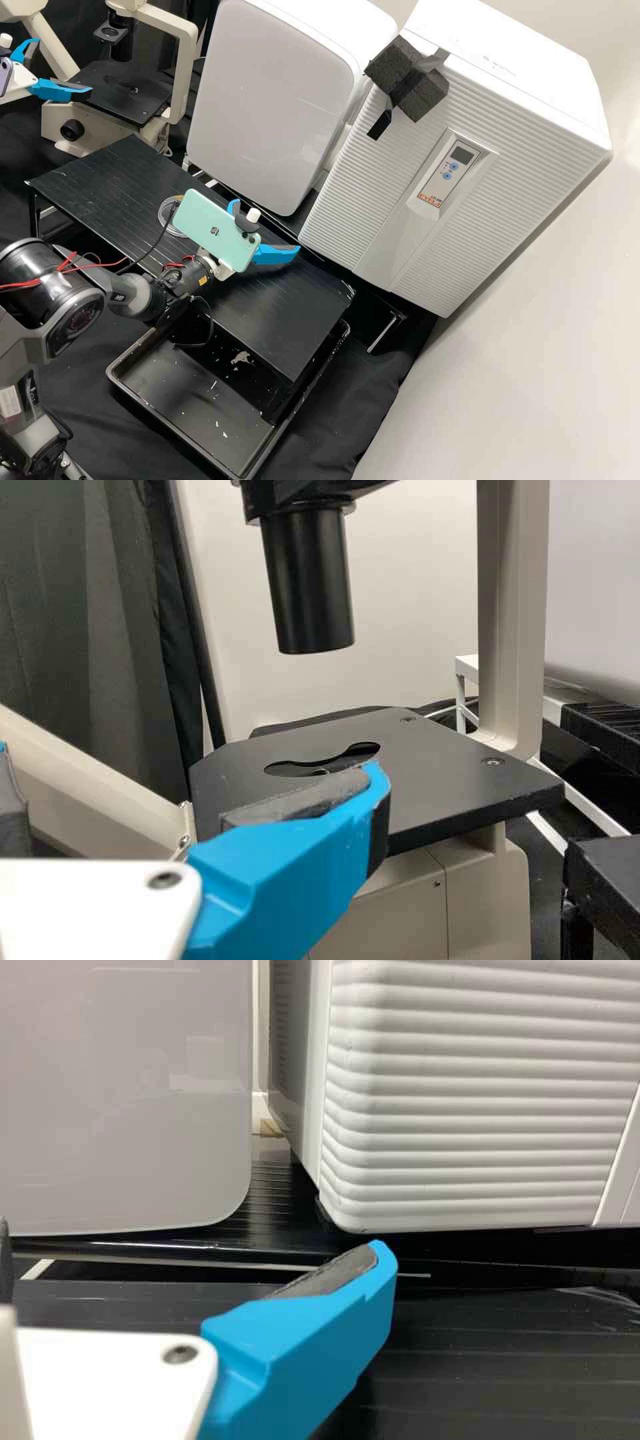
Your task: Place the petri dish on the microscope
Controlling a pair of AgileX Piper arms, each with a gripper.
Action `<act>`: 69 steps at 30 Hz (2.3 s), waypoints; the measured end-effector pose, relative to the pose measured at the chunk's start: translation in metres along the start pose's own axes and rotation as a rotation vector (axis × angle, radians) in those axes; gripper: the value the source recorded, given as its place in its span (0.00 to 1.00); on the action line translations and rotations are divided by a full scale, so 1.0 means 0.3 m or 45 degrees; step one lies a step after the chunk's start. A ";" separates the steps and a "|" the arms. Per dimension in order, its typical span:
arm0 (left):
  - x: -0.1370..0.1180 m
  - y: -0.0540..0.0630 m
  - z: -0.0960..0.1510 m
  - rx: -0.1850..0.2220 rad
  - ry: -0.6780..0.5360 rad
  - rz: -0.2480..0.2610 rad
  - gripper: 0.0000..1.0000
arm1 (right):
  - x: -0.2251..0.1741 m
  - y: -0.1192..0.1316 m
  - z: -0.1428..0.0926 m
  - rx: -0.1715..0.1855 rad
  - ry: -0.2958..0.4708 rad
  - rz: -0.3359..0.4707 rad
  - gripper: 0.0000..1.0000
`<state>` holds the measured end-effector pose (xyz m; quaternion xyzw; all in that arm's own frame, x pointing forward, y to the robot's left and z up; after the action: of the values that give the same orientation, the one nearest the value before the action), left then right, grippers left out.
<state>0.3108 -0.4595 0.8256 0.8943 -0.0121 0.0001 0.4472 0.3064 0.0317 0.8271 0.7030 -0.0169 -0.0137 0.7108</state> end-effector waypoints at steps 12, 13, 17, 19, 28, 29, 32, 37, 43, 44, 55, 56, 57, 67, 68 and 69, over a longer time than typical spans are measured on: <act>-0.001 -0.002 0.018 -0.003 -0.042 -0.006 1.00 | 0.000 0.000 0.000 0.000 0.000 0.000 1.00; -0.008 0.001 0.036 -0.010 -0.083 -0.006 1.00 | 0.000 0.000 0.000 0.000 0.000 0.000 1.00; -0.038 0.014 0.107 -0.016 -0.252 -0.008 1.00 | 0.000 0.000 0.000 0.000 0.000 0.000 1.00; -0.054 0.017 0.142 -0.022 -0.333 -0.015 1.00 | 0.000 0.000 0.000 0.000 0.000 0.000 1.00; -0.127 0.013 0.341 -0.043 -0.743 -0.046 1.00 | 0.000 0.000 0.000 0.000 0.000 0.000 1.00; -0.133 0.016 0.368 -0.041 -0.794 -0.047 1.00 | 0.000 0.000 0.000 0.000 0.000 0.000 1.00; -0.141 0.015 0.441 -0.027 -0.923 -0.054 1.00 | 0.000 0.000 0.000 0.000 0.000 0.000 1.00; -0.136 0.005 0.544 -0.077 -1.063 -0.093 1.00 | 0.000 0.000 0.000 0.000 0.000 0.000 1.00; -0.119 -0.028 0.636 -0.139 -1.142 -0.192 1.00 | 0.000 0.000 0.000 0.000 0.000 0.000 1.00; -0.117 -0.036 0.651 -0.145 -1.152 -0.210 1.00 | 0.000 0.000 0.000 0.000 0.000 0.000 1.00; -0.082 -0.120 0.751 -0.076 -1.166 -0.354 1.00 | 0.000 0.000 0.000 0.000 0.000 0.000 1.00; -0.073 -0.127 0.758 -0.072 -1.160 -0.364 1.00 | 0.000 0.000 0.000 0.000 0.000 0.000 1.00; -0.068 -0.134 0.765 -0.064 -1.157 -0.375 1.00 | 0.000 0.000 0.000 0.000 0.000 0.000 1.00; -0.006 -0.155 0.790 -0.023 -1.099 -0.386 1.00 | 0.000 0.000 0.000 0.000 0.000 0.000 1.00; 0.001 -0.156 0.792 -0.030 -1.090 -0.386 1.00 | 0.000 0.000 0.000 0.000 0.000 0.000 1.00; 0.007 -0.160 0.795 -0.031 -1.086 -0.389 1.00 | 0.000 0.000 0.000 0.000 0.000 0.000 1.00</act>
<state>0.3113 -0.6214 0.6441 0.8007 -0.0631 -0.4346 0.4075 0.3064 0.0317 0.8271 0.7030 -0.0169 -0.0137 0.7108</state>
